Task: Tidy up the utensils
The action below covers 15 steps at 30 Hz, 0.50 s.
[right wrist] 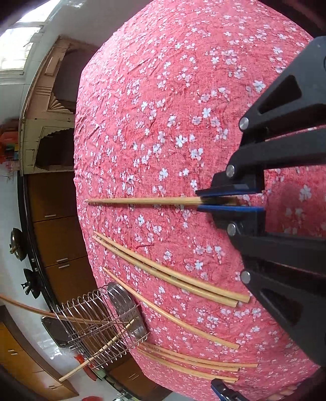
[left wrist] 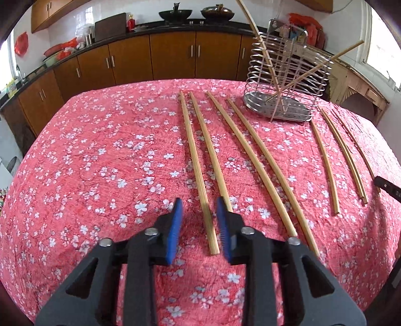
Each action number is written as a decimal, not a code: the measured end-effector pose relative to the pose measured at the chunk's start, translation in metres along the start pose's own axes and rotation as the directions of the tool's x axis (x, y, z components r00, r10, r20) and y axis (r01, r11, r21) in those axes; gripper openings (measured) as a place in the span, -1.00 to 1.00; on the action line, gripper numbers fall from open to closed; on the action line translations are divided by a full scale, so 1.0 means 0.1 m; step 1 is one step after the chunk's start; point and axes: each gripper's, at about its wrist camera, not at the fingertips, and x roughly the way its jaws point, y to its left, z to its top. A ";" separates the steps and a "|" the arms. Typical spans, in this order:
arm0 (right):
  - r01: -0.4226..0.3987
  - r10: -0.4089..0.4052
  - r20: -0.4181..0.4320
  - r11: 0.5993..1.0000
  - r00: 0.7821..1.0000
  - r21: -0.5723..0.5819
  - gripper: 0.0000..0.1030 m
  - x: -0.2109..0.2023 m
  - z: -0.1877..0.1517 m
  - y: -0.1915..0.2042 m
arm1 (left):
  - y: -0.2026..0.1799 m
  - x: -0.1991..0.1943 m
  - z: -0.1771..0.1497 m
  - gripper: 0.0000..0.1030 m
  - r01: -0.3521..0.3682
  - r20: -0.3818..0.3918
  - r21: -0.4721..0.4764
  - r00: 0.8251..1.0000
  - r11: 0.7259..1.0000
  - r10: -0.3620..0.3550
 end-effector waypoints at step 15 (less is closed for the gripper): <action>0.064 -0.065 0.013 0.996 0.998 0.054 -0.85 0.18 0.24 -0.19 | 0.43 0.27 0.33 -0.86 -0.076 -0.002 -0.045 0.997 0.996 0.076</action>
